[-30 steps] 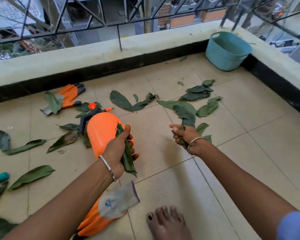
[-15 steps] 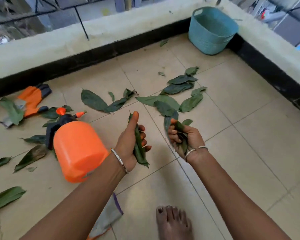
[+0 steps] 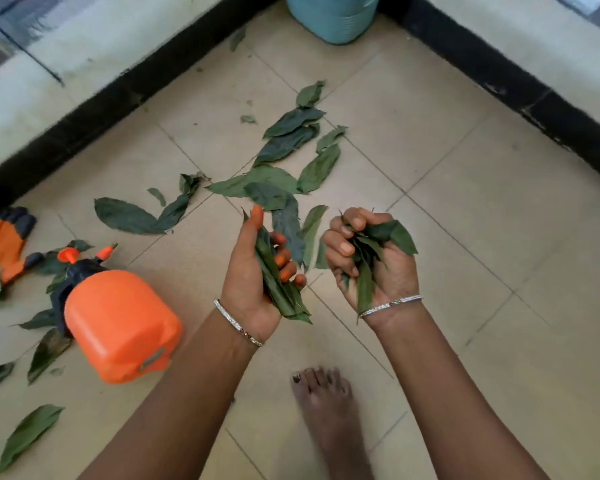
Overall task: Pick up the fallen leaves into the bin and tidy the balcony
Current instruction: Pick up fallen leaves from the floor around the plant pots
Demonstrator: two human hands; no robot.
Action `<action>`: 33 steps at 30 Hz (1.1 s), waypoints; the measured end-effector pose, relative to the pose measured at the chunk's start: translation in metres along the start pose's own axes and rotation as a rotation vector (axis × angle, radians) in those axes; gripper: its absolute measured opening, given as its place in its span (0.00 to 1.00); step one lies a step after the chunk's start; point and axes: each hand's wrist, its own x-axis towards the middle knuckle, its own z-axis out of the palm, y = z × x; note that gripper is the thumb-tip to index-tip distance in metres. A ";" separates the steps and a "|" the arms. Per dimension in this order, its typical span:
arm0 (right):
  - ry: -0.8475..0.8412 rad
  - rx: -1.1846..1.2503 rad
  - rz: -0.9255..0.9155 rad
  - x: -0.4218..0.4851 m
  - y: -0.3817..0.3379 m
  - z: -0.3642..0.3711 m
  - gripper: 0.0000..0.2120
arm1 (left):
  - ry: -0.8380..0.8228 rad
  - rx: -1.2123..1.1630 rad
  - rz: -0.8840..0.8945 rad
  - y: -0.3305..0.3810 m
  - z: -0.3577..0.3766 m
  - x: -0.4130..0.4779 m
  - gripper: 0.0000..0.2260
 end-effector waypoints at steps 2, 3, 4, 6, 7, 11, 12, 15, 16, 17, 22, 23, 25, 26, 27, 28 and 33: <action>0.041 0.022 -0.051 -0.037 -0.025 0.010 0.12 | -0.007 0.052 -0.033 -0.012 0.025 -0.027 0.21; 0.067 0.046 -0.078 -0.059 -0.039 0.015 0.12 | -0.004 0.073 -0.052 -0.018 0.038 -0.041 0.21; 0.099 0.070 -0.109 -0.086 -0.056 0.020 0.11 | -0.002 0.092 -0.078 -0.026 0.054 -0.060 0.21; 0.178 0.107 -0.172 -0.137 -0.082 0.029 0.10 | -0.003 0.118 -0.113 -0.039 0.082 -0.095 0.20; 0.222 0.133 -0.206 -0.166 -0.097 0.035 0.10 | -0.003 0.141 -0.126 -0.046 0.100 -0.115 0.20; 0.294 0.229 -0.338 -0.270 -0.147 0.057 0.08 | -0.013 0.244 -0.194 -0.070 0.168 -0.189 0.17; 0.298 0.254 -0.358 -0.295 -0.159 0.060 0.11 | -0.014 0.268 -0.213 -0.076 0.183 -0.204 0.17; 0.369 0.335 -0.437 -0.352 -0.190 0.068 0.10 | -0.021 0.318 -0.259 -0.096 0.220 -0.233 0.16; 0.423 0.352 -0.462 -0.365 -0.199 0.068 0.06 | -0.017 0.333 -0.278 -0.102 0.230 -0.239 0.15; 0.459 0.375 -0.498 -0.379 -0.214 0.067 0.05 | -0.023 0.359 -0.304 -0.109 0.246 -0.243 0.15; 0.464 0.443 -0.679 -0.419 -0.288 0.059 0.12 | -0.080 0.505 -0.434 -0.152 0.340 -0.232 0.12; 0.473 0.443 -0.704 -0.426 -0.302 0.058 0.13 | -0.095 0.555 -0.462 -0.166 0.364 -0.227 0.12; 0.523 0.450 -0.748 -0.438 -0.327 0.052 0.09 | -0.157 0.667 -0.514 -0.197 0.415 -0.211 0.12; 0.574 0.467 -0.761 -0.442 -0.335 0.049 0.07 | -0.192 0.717 -0.525 -0.211 0.438 -0.202 0.12; 0.619 0.484 -0.777 -0.447 -0.344 0.043 0.07 | -0.227 0.777 -0.529 -0.229 0.462 -0.191 0.12; 0.648 0.495 -0.791 -0.452 -0.351 0.037 0.10 | -0.259 0.833 -0.531 -0.247 0.484 -0.182 0.12; 0.721 0.479 -0.853 -0.465 -0.364 0.007 0.10 | -0.342 0.876 -0.546 -0.322 0.558 -0.142 0.13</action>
